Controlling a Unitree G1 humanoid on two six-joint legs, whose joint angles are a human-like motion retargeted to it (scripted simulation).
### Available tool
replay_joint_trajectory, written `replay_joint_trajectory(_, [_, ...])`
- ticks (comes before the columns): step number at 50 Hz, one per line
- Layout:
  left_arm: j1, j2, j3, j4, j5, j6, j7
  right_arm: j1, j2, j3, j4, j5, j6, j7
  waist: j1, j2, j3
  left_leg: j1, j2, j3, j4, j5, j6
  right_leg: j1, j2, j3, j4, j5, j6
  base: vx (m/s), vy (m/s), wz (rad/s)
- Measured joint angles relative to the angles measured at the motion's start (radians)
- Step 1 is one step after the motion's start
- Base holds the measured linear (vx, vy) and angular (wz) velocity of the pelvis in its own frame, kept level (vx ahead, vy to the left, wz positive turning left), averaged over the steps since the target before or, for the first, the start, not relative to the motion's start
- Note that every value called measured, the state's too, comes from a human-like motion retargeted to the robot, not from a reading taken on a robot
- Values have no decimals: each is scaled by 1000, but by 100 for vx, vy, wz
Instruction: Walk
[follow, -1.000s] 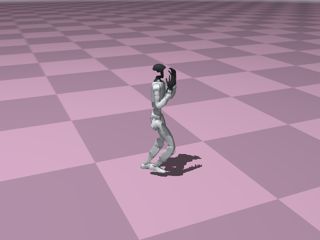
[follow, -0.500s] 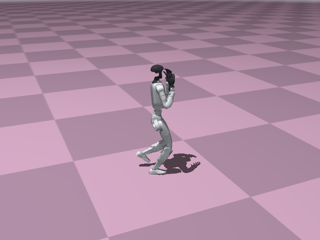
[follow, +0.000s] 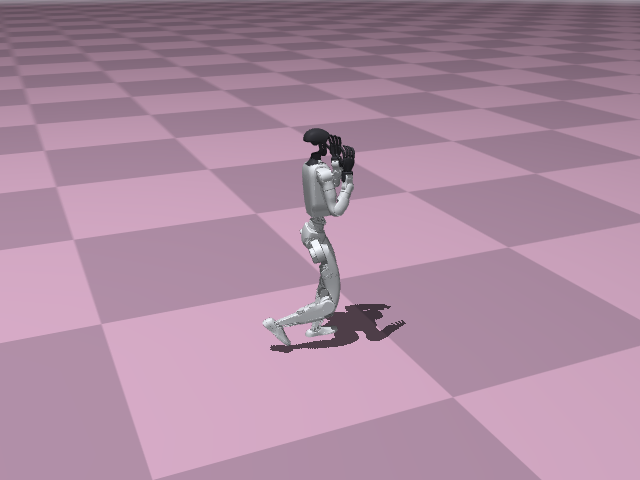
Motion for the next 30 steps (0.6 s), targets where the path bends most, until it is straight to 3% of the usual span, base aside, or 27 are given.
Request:
replay_joint_trajectory(3, [-8,0,11,12,34,8,1,-3,5,-5,-7,20,1,26,-24,-7,14,92,-40,-31,-71,-5,-2,-81,-47,25,71,-32,-39,47,0,34])
replay_joint_trajectory(7, [-12,-1,18,25,69,21,-5,-7,-7,-5,-11,45,2,49,-42,17,32,222,-54,-93,-169,-13,-26,-175,-45,24,8,-118,-85,45,-3,39])
replay_joint_trajectory(13, [5,-12,1,29,90,9,-22,4,-40,5,-17,49,5,64,-41,66,62,361,-31,-181,-219,-63,-59,-273,31,-14,-284,-176,-87,41,-3,52])
replay_joint_trajectory(18, [33,-27,-22,32,104,-17,-34,18,-54,9,-21,41,-4,62,-2,120,59,407,35,-245,-213,-121,-72,-293,170,-54,-651,-116,-41,39,0,48])
replay_joint_trajectory(21, [60,-37,-39,28,108,-28,-37,40,-54,14,-28,40,-12,60,18,116,56,403,39,-261,-142,-164,-74,-337,202,-43,-730,-106,-12,33,0,59])
replay_joint_trajectory(23, [63,-39,-53,27,103,-40,-41,45,-58,8,-28,39,-25,50,32,142,40,409,80,-281,-131,-188,-81,-298,253,-67,-898,-47,-9,39,0,62])
replay_joint_trajectory(30, [96,-37,-115,4,55,-59,-61,83,-74,22,-40,59,-49,20,50,154,20,431,146,-239,23,-252,-105,-336,281,-61,-820,-6,-14,37,-2,83])
